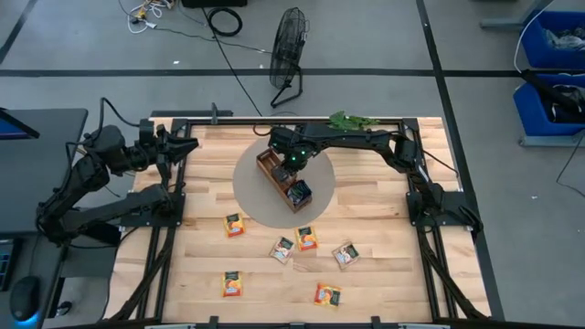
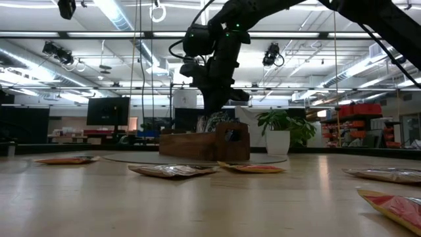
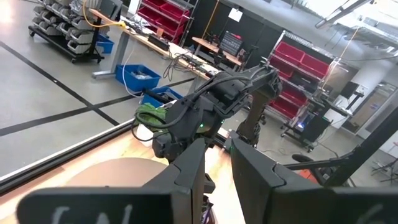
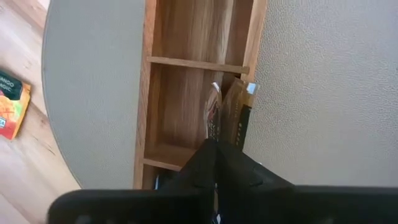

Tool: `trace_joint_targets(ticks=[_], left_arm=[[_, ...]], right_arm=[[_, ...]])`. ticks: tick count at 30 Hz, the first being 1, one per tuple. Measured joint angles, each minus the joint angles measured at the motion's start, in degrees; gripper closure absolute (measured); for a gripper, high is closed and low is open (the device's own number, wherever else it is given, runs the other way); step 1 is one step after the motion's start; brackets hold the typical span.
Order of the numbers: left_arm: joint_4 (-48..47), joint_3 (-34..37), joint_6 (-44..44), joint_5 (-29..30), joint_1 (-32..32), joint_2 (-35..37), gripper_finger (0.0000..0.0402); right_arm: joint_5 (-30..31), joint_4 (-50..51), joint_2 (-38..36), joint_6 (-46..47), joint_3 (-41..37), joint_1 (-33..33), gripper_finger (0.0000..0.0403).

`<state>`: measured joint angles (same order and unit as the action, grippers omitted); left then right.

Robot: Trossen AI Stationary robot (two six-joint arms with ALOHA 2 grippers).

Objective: Pick & Place Tea
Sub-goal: Put the brown tea bag into the middle section of the wooden organizer

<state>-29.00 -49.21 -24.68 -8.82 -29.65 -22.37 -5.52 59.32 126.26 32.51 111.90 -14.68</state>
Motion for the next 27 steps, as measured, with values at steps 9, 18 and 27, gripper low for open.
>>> trace_joint_targets(ticks=[9,18,27], left_arm=[[-0.02,0.00,0.43,-0.02,-0.02,0.00,0.0319],[0.00,0.00,0.43,0.00,-0.02,0.00,0.0319],[-0.02,0.00,0.41,-0.02,-0.02,0.00,0.0319]], right_arm=[[0.15,1.59,-0.02,-0.63,0.00,-0.15,0.0301],[0.14,1.56,-0.28,-0.72,0.00,-0.24,0.0195],[0.04,-0.01,-4.43,-6.38,0.00,0.26,0.0177]])
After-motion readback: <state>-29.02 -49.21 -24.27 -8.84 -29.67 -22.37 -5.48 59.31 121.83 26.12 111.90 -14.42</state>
